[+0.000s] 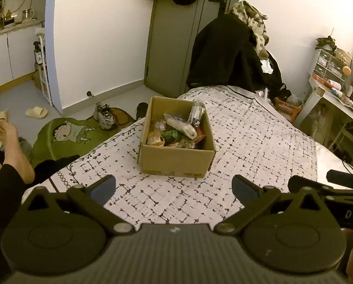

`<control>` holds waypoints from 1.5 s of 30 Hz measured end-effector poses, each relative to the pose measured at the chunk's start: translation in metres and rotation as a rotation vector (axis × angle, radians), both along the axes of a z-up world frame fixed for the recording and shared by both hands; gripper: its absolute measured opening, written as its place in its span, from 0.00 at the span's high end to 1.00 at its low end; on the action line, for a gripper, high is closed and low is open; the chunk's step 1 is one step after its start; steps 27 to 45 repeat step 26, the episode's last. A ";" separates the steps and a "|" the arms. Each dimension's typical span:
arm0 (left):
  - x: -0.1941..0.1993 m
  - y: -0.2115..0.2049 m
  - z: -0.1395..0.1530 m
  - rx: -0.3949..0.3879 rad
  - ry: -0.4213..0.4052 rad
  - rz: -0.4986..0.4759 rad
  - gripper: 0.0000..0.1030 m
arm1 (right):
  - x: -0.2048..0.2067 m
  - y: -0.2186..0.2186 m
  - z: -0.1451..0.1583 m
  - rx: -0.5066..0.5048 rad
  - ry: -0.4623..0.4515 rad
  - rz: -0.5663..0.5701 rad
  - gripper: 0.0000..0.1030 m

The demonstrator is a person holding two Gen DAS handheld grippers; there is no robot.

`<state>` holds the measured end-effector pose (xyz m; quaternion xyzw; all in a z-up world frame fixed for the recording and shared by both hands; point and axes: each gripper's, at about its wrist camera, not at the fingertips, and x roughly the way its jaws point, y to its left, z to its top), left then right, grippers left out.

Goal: Organize snacks

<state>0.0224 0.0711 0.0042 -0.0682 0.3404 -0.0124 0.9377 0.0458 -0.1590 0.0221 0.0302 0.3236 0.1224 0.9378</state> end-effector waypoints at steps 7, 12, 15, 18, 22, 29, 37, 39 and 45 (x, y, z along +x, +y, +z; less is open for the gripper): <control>0.000 -0.002 -0.003 0.016 0.007 -0.002 0.00 | 0.000 0.000 -0.001 -0.013 0.000 -0.005 0.00; 0.000 -0.003 -0.003 0.020 0.004 -0.009 0.00 | 0.001 -0.001 -0.001 -0.004 0.005 -0.004 0.00; 0.001 -0.004 -0.001 0.023 -0.005 -0.010 0.00 | 0.001 -0.001 -0.001 -0.002 0.001 -0.004 0.00; 0.001 -0.007 0.001 0.029 -0.022 -0.018 0.00 | 0.002 -0.001 -0.002 -0.004 0.004 -0.001 0.00; 0.002 -0.010 0.003 0.026 -0.032 -0.036 0.00 | 0.003 -0.001 -0.002 -0.005 0.005 -0.002 0.00; 0.004 -0.011 0.003 0.030 -0.030 -0.033 0.00 | 0.003 -0.001 -0.002 -0.005 0.007 0.000 0.00; 0.004 -0.011 0.003 0.030 -0.030 -0.033 0.00 | 0.003 -0.001 -0.002 -0.005 0.007 0.000 0.00; 0.004 -0.011 0.003 0.030 -0.030 -0.033 0.00 | 0.003 -0.001 -0.002 -0.005 0.007 0.000 0.00; 0.004 -0.011 0.003 0.030 -0.030 -0.033 0.00 | 0.003 -0.001 -0.002 -0.005 0.007 0.000 0.00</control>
